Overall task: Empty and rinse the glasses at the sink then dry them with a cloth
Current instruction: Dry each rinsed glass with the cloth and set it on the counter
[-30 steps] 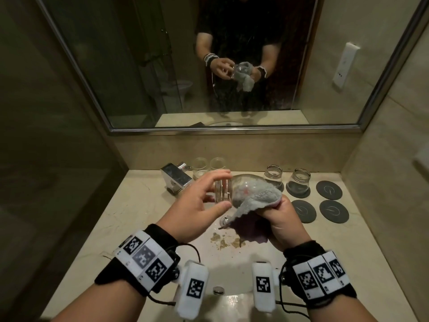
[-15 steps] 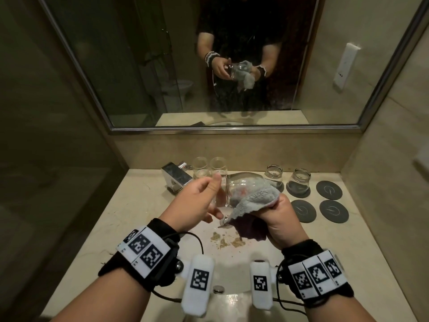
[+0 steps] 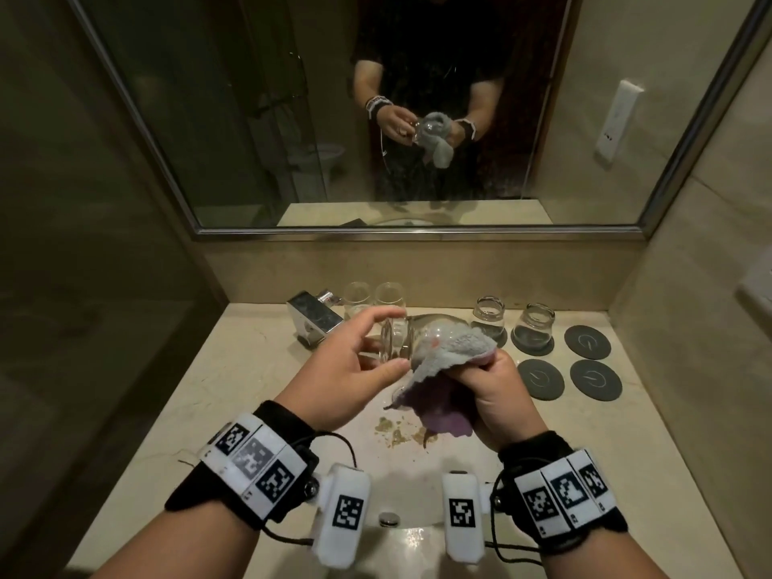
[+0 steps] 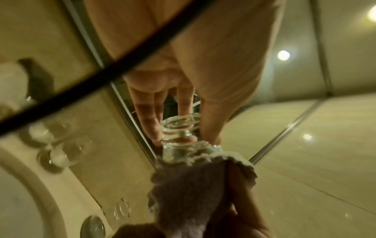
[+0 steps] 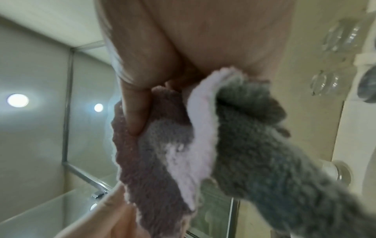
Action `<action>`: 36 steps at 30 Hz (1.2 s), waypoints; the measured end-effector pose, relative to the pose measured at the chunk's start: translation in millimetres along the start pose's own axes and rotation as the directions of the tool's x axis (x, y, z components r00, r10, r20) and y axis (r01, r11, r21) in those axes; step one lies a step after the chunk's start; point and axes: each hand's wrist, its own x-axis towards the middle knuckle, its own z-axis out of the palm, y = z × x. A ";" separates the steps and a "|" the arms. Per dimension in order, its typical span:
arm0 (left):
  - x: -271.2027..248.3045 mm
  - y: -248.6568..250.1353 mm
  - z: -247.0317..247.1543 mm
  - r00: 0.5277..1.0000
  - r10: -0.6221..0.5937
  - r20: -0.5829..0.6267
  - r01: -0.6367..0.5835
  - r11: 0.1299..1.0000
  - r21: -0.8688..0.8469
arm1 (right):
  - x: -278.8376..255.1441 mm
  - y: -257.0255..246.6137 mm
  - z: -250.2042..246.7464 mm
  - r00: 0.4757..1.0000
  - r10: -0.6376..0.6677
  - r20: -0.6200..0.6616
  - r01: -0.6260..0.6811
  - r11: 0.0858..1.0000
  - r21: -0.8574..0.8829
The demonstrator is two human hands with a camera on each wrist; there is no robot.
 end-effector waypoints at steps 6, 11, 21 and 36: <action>6.8 9.0 -0.1 0.961 -0.276 -0.019 0.261 0.925 -0.276 | -7.0 -1.6 10.6 1.000 -0.011 0.000 0.011 0.992 -0.124; -1.0 5.0 -3.3 1.000 -0.001 -0.016 0.000 0.999 -0.035 | -2.0 -0.8 5.3 0.999 -0.038 -0.006 0.038 0.999 0.009; -6.1 2.8 -1.2 0.988 0.157 -0.014 -0.152 0.974 0.166 | -0.5 4.7 1.0 0.999 0.031 0.014 -0.033 0.993 0.110; -2.5 -6.8 -14.1 0.999 -0.032 0.035 0.034 0.997 -0.072 | 0.7 12.9 8.5 0.995 0.011 0.100 -0.011 1.000 -0.009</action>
